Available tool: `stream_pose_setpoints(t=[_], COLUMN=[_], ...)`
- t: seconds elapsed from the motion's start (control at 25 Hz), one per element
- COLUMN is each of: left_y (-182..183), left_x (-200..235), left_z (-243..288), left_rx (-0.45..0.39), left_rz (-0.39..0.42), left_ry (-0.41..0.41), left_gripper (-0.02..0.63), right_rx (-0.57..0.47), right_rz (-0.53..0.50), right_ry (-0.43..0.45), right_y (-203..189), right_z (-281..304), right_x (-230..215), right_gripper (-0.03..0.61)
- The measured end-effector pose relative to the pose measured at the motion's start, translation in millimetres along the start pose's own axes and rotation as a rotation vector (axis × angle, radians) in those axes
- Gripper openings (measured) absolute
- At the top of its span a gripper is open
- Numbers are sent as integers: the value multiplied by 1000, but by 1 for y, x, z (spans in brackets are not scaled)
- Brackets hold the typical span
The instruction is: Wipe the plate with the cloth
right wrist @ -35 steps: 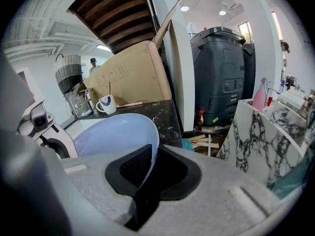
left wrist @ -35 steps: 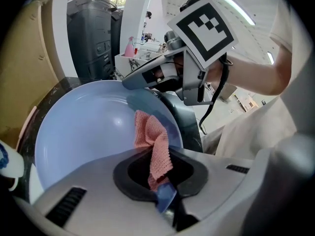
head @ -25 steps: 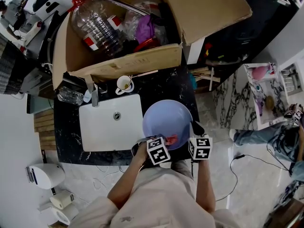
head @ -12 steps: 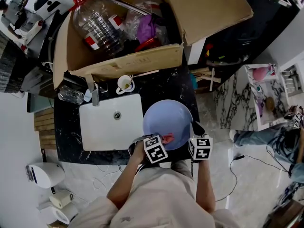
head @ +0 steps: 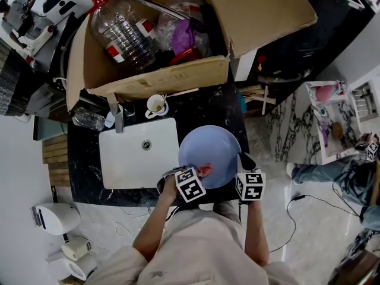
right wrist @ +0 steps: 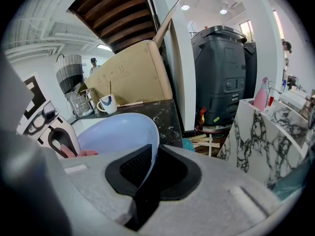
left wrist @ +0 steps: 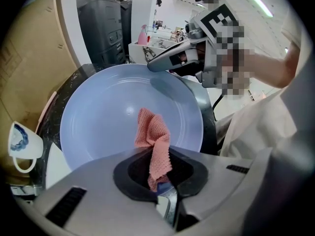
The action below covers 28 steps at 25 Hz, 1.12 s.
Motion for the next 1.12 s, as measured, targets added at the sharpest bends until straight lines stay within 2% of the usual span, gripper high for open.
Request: stream_pose_setpoints(t=[0.48, 1.12], left_y=[-7, -14], left_x=[20, 55], left_z=[-4, -9], left_rx=[3, -26], left_rz=[-33, -119], left_ry=[71, 183], left_gripper=[34, 35], right_rx=[2, 7], right_rz=[-1, -3], right_ry=[-2, 1], right_y=[0, 0], right_z=[0, 0], right_x=[0, 0], right_gripper=[41, 41])
Point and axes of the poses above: the fingertips, and each gripper's own axes: z forward along the fingers, x to its left, y out of its top, the point moved 2 cm from there along -z, backward along the fingers
